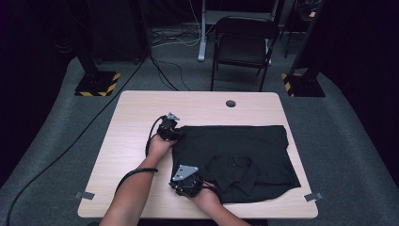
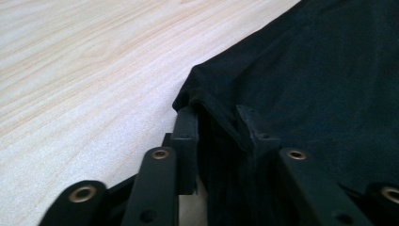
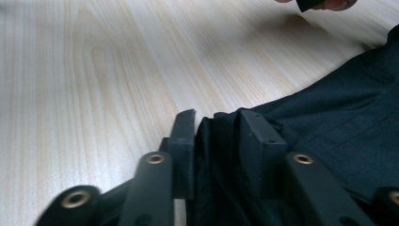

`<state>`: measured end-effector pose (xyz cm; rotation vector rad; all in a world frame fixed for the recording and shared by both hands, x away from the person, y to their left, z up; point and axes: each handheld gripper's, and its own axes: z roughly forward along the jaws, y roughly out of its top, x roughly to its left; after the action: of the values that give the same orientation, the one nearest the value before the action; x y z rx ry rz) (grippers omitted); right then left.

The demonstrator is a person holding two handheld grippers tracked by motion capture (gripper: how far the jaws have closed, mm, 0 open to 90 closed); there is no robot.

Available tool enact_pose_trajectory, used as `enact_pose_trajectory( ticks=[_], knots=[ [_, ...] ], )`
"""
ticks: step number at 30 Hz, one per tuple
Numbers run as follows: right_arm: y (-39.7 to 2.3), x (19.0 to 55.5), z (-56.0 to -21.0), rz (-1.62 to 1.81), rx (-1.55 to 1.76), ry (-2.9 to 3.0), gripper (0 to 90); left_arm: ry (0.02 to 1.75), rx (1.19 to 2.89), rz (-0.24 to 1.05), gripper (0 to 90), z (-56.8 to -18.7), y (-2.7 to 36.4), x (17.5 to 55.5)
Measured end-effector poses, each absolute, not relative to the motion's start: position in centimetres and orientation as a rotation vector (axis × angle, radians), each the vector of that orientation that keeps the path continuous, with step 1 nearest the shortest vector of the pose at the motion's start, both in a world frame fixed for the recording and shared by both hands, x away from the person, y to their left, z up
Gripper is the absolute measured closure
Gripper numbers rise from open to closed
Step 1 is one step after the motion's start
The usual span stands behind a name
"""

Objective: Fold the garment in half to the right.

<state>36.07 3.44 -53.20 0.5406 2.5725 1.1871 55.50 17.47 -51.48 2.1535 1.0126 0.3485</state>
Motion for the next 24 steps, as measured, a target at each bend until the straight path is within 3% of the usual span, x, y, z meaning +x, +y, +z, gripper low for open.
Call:
enact_pose_trajectory(
  ticks=[1, 2, 6, 24],
  knots=[
    [3.4, 36.1, -53.2, 1.187, 0.541, 2.573, 70.7, 1.013, 2.153, 0.349, 72.7, -51.5, 17.5, 55.5],
    [3.4, 35.9, -53.2, 1.179, 0.513, 2.568, 80.9, 1.000, 2.166, 0.370, 74.6, -51.4, 17.3, 55.4],
    [3.2, 36.1, -53.1, 1.200, 0.534, 2.581, 85.8, 0.998, 2.169, 0.381, 79.1, -51.2, 17.1, 55.3],
    [2.5, 36.5, -51.8, 1.325, 0.561, 2.583, 86.8, 0.995, 2.133, 0.390, 82.6, -49.5, 17.6, 54.9]
  ],
)
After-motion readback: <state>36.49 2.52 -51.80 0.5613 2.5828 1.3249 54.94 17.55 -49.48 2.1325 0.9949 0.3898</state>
